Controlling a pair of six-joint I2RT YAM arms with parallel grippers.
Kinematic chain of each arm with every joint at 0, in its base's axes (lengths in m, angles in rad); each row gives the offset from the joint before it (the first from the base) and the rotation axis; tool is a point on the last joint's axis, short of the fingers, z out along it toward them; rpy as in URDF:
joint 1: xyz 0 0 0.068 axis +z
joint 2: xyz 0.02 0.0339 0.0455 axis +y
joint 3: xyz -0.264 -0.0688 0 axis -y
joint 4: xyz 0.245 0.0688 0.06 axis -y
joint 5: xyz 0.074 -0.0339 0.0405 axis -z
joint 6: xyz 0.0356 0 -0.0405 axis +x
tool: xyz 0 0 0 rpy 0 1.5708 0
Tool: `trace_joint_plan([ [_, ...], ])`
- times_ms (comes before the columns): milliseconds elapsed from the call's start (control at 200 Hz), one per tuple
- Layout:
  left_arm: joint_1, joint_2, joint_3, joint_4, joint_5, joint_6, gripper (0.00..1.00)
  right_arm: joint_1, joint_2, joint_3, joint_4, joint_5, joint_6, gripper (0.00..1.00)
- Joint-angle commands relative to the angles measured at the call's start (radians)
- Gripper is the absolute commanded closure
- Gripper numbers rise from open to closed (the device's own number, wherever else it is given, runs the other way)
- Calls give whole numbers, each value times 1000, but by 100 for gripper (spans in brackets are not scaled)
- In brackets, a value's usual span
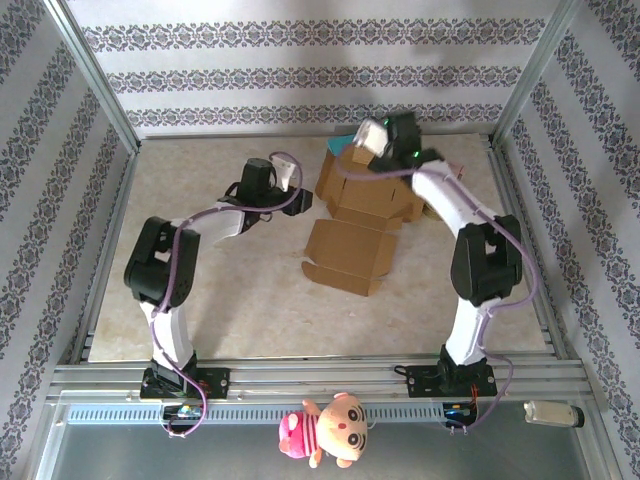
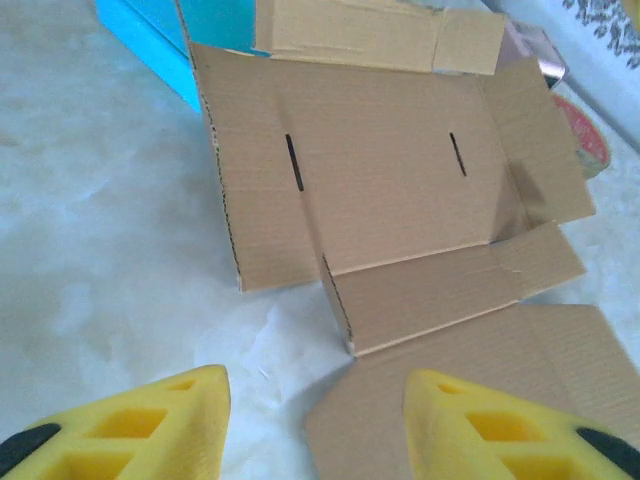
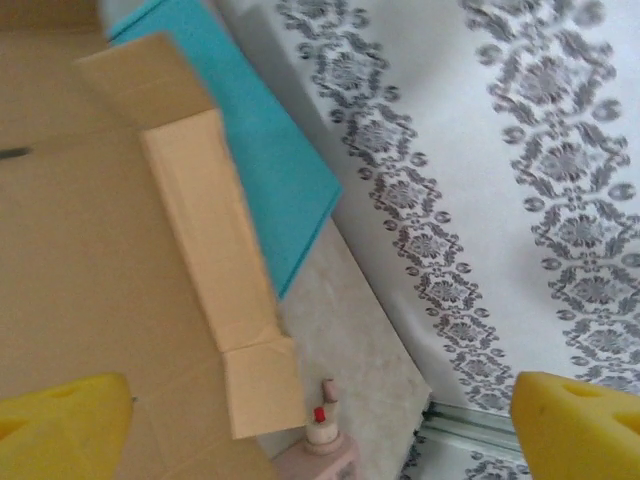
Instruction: Fold the paper box
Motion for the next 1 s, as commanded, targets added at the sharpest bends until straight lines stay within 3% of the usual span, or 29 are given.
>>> trace_joint_plan([
  [0,3,-87,-24,-176,1,-127,48,-58,212,303,-536,-298,227,2],
  [95,-5,-134,-69,-182,56,-178,44,-96,402,612,-722,-360,252,2],
  [260,-20,-185,-120,-212,66,-203,42,-132,556,805,-704,-420,255,2],
  [420,-22,-192,-140,-222,58,-198,41,-147,630,841,-617,-452,241,2],
  [829,-29,-170,-90,-217,83,-191,40,-140,716,888,-490,-315,176,2],
  [994,-29,-155,-34,-280,93,-170,40,-153,769,934,-458,-338,152,2],
])
